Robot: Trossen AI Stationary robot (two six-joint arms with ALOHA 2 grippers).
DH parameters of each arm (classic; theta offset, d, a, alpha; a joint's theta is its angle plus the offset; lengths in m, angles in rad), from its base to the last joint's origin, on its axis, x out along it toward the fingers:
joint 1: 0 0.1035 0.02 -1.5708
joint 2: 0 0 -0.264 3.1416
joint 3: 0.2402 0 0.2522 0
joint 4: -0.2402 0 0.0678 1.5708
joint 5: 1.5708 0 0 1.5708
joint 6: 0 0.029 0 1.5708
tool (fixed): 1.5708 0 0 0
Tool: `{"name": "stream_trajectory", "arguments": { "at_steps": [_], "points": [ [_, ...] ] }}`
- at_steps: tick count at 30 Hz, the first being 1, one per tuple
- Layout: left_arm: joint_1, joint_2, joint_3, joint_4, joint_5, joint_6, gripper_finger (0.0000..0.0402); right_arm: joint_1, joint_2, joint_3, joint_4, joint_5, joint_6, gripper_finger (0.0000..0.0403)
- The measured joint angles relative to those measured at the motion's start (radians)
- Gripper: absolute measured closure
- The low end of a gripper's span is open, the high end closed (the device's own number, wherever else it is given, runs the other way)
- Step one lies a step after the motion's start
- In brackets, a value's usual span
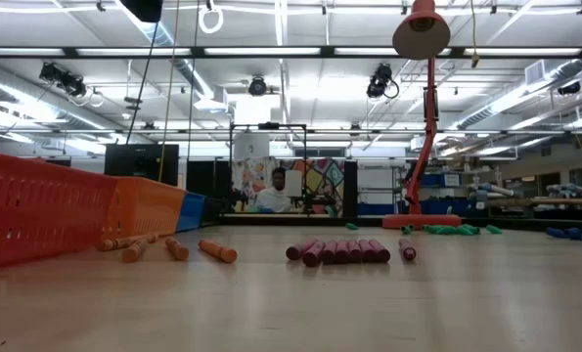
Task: Sort crayons
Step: Put the orange crayon into the red bin
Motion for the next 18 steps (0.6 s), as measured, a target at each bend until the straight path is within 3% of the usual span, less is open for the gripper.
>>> {"name": "stream_trajectory", "arguments": {
  "at_steps": [4,8,14,18],
  "points": [
    [-0.006,-0.025,0.000,-0.065,-0.001,-0.048,0.0350,0.012,0.000,0.000,-0.009,0.037,-0.002,0.0266],
    [-0.016,-0.079,0.001,-0.277,0.001,-0.224,0.0351,0.026,0.000,0.000,-0.037,0.038,0.010,0.0243],
    [-0.049,-0.150,0.001,-0.533,0.021,-0.568,0.0354,0.018,0.000,0.000,-0.284,-0.081,0.262,0.0239],
    [-0.050,-0.176,0.001,-0.640,0.153,-0.800,0.0354,0.003,0.001,0.000,-0.428,-0.140,0.401,0.0240]
  ]
}}
